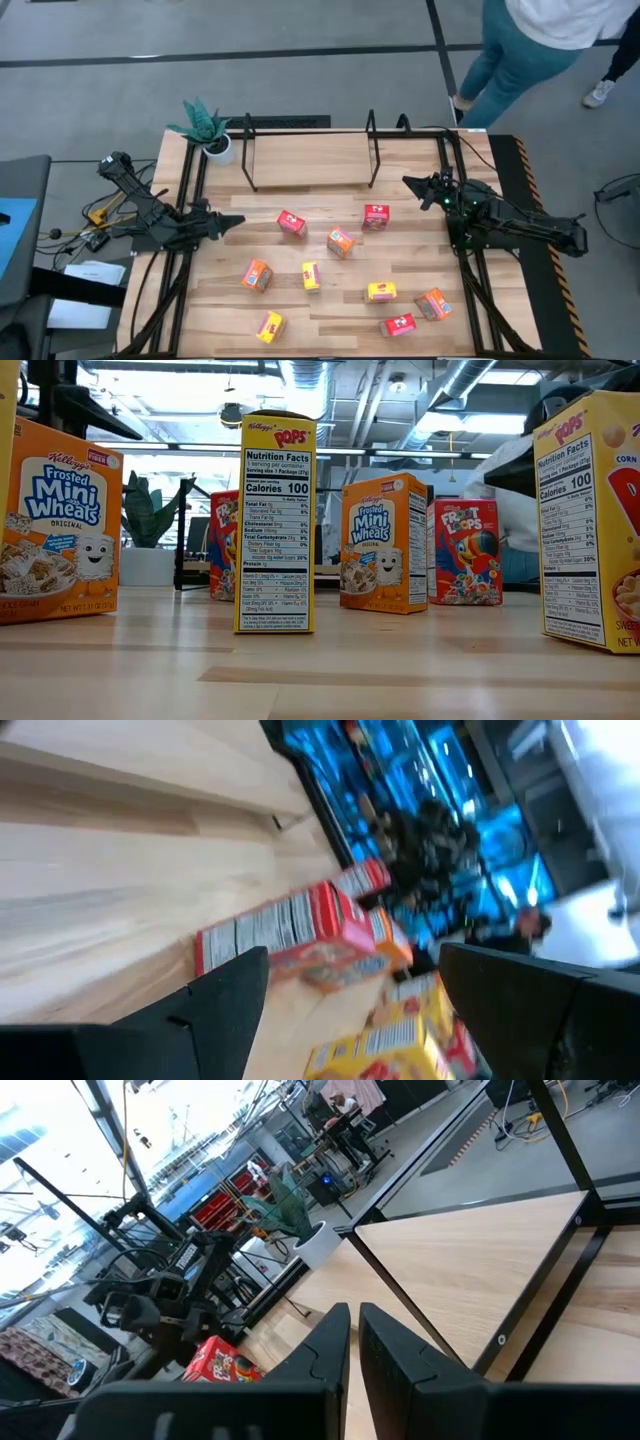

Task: Stack cereal on shelf
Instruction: Put the top right red cereal box on the shelf

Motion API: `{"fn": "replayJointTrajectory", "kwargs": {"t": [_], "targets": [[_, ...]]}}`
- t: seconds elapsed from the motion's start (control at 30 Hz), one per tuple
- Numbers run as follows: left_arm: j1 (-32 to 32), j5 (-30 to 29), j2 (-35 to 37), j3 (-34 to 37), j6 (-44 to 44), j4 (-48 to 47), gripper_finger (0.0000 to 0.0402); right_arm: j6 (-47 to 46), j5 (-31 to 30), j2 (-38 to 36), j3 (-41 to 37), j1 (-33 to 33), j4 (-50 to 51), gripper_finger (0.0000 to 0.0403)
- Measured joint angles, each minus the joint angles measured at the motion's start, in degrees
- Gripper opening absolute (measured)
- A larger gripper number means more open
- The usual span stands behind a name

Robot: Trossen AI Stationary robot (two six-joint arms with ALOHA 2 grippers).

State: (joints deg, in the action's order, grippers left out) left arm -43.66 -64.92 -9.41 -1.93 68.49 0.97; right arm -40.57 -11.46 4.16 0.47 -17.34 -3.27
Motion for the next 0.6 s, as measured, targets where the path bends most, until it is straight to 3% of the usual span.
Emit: {"fn": "replayJointTrajectory", "kwargs": {"t": [0.17,0.3,0.43,0.6], "targets": [[0.00,-4.28,0.00,0.00,6.34,0.18,0.0286,-6.55,2.26,-0.09,0.00,0.12,-1.36,0.0053],[0.00,-4.26,-0.02,0.00,9.37,1.80,0.0286,-11.22,4.62,-0.06,0.10,0.08,-3.74,0.0053],[0.00,-3.29,-0.02,0.00,3.64,9.66,0.0286,-8.39,9.03,-0.02,2.71,0.74,-5.63,0.0053],[0.00,-1.63,-0.02,0.00,-12.80,27.24,0.0286,-1.19,11.43,-0.04,8.80,2.23,-8.58,0.0053]]}}
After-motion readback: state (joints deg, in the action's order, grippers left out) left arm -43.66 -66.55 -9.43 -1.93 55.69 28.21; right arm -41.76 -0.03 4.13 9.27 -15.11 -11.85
